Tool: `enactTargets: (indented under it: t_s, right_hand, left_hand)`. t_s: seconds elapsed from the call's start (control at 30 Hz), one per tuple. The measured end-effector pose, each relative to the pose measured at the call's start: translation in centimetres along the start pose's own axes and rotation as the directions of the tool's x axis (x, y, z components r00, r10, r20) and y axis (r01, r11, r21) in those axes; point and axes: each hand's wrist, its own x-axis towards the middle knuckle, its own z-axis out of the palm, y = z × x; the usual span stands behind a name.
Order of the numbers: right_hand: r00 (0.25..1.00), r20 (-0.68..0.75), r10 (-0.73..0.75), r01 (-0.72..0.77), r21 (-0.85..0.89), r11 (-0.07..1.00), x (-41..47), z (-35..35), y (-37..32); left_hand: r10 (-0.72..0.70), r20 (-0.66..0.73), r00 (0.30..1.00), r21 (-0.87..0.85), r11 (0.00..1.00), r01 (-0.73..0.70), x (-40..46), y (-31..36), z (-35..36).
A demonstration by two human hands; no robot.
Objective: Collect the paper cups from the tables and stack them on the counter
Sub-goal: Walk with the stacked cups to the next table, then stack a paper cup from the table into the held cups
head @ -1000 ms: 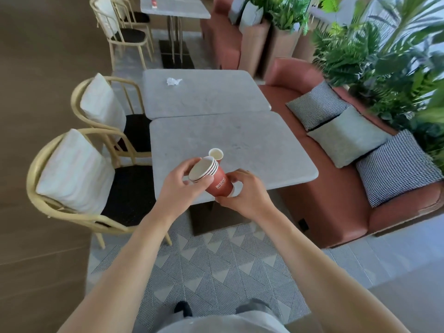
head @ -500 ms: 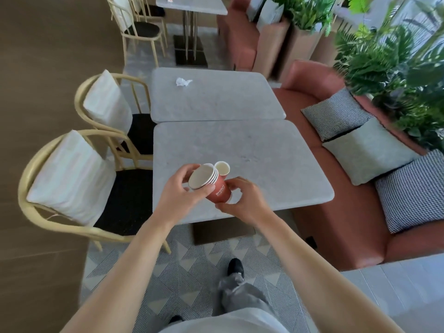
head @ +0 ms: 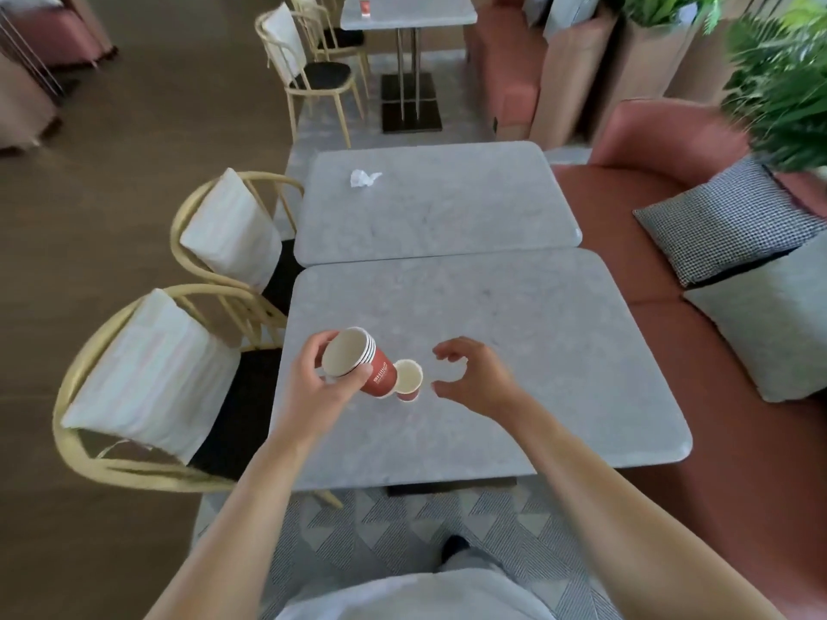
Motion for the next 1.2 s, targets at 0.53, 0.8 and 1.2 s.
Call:
enactTargets:
  t_s: [0.53, 0.8, 1.2]
  right_hand:
    - [0.946, 0.290, 0.146, -0.147, -0.018, 0.989, 6.5, 5.2, 5.8]
    - [0.881, 0.349, 0.319, -0.295, -0.124, 0.948, 8.0, 9.8, 6.8]
    - [0.931, 0.134, 0.340, -0.341, -0.017, 0.940, 9.1, 15.6, 5.9]
  left_hand:
    - [-0.240, -0.044, 0.970, 0.230, 0.942, 0.243, 4.7, -8.1, 2.1]
    - [-0.335, 0.096, 0.937, 0.263, 0.917, 0.301, 6.9, -13.9, 1.3]
    - [-0.276, 0.088, 0.957, 0.114, 0.957, 0.266, 8.0, -14.3, -2.7]
